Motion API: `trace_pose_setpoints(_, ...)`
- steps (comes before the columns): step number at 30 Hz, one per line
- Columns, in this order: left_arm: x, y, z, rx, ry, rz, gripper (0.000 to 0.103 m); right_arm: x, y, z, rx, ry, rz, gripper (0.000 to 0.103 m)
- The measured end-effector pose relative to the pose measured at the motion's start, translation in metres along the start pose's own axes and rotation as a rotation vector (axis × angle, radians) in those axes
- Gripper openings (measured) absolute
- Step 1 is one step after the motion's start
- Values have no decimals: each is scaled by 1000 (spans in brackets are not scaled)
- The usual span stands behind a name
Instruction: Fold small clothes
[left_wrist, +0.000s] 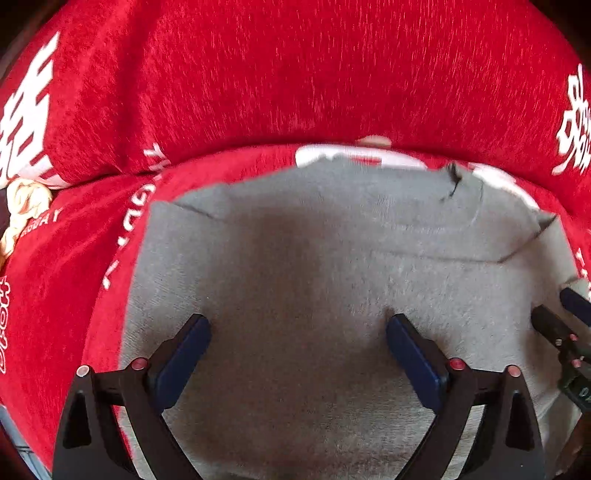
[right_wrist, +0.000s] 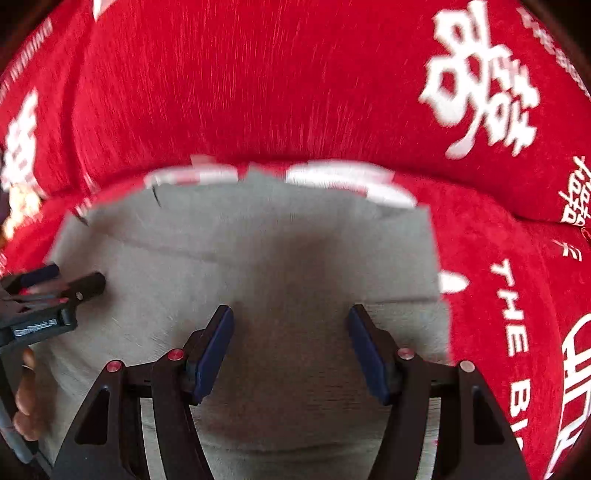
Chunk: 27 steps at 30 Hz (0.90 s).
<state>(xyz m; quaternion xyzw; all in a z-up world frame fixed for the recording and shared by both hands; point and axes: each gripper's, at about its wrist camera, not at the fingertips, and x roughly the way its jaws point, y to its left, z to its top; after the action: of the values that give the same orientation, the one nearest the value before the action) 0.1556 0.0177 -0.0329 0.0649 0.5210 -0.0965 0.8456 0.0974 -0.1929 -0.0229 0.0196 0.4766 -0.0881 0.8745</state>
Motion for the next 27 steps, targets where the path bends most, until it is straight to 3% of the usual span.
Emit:
trace_pose_setpoints(3, -5, 8, -2, -37, 7, -16, 102, -6, 6, 1, -35, 5, -33, 74)
trace_pose_setpoints(8, -35, -3, -25, 8, -55, -12, 102, -43, 13, -21, -48, -65, 32, 74)
trace_pose_setpoints(12, -48, -23, -52, 58, -60, -45, 102, -47, 20, -50, -53, -32, 76, 74)
trace_pose_setpoints(15, -54, -34, -77, 98, -61, -35, 102, -52, 27, -72, -89, -50, 31, 78)
trace_pose_setpoints(17, -59, -32, -91, 91, -57, -47, 102, -52, 25, -88, -82, -12, 62, 79)
trace_pose_setpoints(27, -89, -23, -158, 82, -83, -75, 102, -95, 18, -157, -105, -113, 44, 80)
